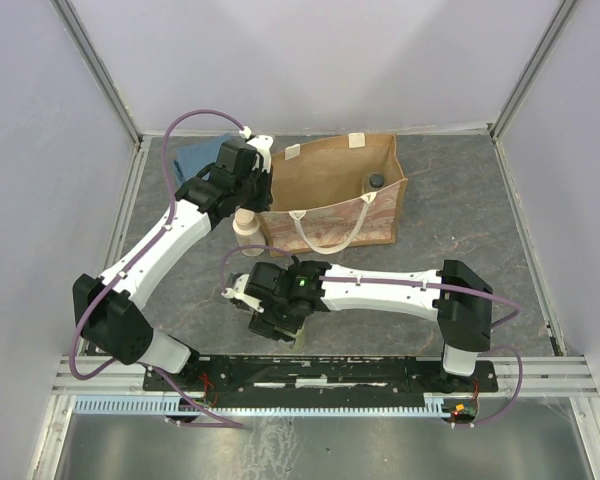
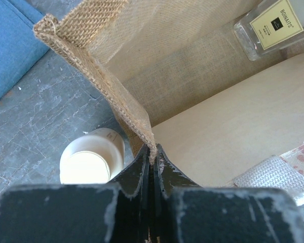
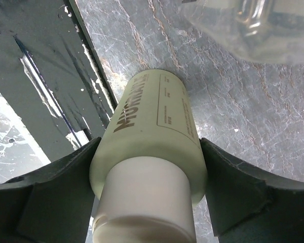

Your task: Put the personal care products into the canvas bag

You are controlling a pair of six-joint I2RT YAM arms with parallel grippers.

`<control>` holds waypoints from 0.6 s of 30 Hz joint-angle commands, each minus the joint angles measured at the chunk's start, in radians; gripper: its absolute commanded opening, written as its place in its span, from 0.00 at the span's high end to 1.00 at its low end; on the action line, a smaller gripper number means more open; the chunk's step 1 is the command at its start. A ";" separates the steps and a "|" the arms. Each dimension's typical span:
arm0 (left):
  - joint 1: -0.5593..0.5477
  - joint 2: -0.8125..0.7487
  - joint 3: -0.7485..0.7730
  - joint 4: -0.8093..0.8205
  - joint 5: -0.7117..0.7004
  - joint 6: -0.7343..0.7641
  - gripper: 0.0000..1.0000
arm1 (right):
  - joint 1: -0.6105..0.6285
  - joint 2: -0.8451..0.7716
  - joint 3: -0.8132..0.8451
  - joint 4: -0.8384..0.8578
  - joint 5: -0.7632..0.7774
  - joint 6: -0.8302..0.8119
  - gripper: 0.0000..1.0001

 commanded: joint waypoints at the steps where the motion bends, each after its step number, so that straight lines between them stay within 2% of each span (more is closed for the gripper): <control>1: 0.000 -0.039 -0.004 -0.006 -0.017 0.047 0.97 | 0.004 0.008 -0.010 0.046 0.017 0.008 0.20; 7: 0.001 -0.043 -0.009 -0.007 -0.017 0.046 0.97 | 0.004 -0.009 -0.028 0.057 0.030 0.014 0.36; 9: 0.001 -0.044 -0.010 -0.006 -0.017 0.045 0.97 | 0.004 -0.022 -0.032 0.056 0.038 0.017 0.49; 12: 0.001 -0.045 -0.011 -0.006 -0.018 0.045 0.97 | 0.004 -0.057 -0.043 0.057 0.063 0.031 0.76; 14: 0.001 -0.046 -0.011 -0.006 -0.019 0.045 0.97 | 0.004 -0.089 -0.050 0.054 0.090 0.042 0.90; 16: 0.001 -0.045 -0.011 -0.006 -0.020 0.043 0.97 | 0.002 -0.130 -0.046 0.032 0.127 0.065 0.98; 18: 0.001 -0.044 -0.012 -0.006 -0.022 0.043 0.97 | -0.002 -0.167 -0.030 -0.005 0.161 0.089 1.00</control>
